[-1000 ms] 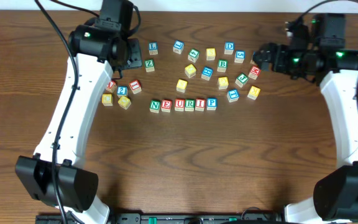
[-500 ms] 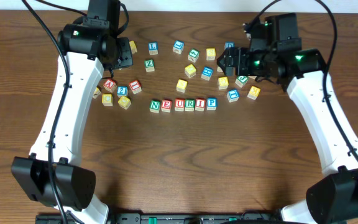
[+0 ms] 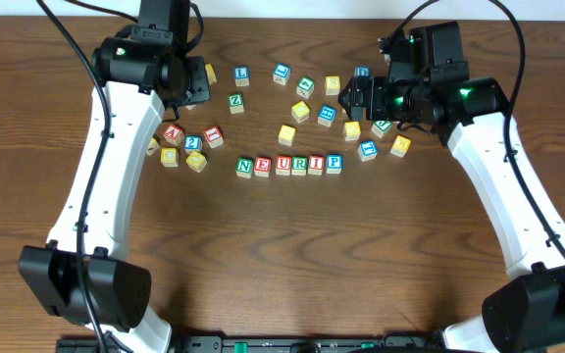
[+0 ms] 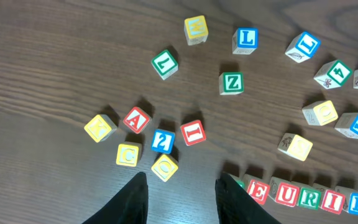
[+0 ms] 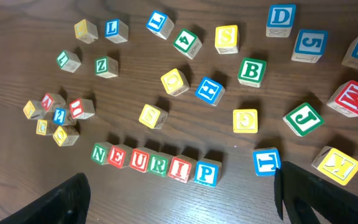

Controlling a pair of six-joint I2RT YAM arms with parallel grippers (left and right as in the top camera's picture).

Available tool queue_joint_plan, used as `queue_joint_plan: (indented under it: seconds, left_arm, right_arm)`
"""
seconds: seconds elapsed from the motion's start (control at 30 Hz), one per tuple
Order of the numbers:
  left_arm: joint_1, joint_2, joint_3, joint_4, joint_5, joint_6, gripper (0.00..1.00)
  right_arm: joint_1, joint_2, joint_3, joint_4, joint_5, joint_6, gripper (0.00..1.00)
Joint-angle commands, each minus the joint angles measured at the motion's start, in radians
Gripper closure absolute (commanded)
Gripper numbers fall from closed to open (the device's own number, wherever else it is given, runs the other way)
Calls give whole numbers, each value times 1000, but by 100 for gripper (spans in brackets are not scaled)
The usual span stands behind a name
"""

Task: Spell out NEURIPS
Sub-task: 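Move the right gripper from its park pose over the upper-right blocks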

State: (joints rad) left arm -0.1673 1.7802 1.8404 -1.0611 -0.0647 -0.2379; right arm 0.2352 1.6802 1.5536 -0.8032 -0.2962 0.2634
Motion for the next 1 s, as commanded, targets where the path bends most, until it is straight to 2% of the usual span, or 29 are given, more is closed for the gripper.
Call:
queue_joint_plan:
  seconds: [0.0,0.57,0.73,0.97]
  left_arm:
    - [5,17,-6,10,5,10,65]
    - [5,18,-6,27,4,9,65]
    - [5,18,-6,27,4,9,64]
    - [5,19,-6,26,5,9,64]
  right_arm:
    - [3,7,-7,-1,7,19,8]
    - [4,10,33,-41,64,80,21]
    - [5,75,168,-149,86,63,21]
    - [19,282,467,-346,106,34,21]
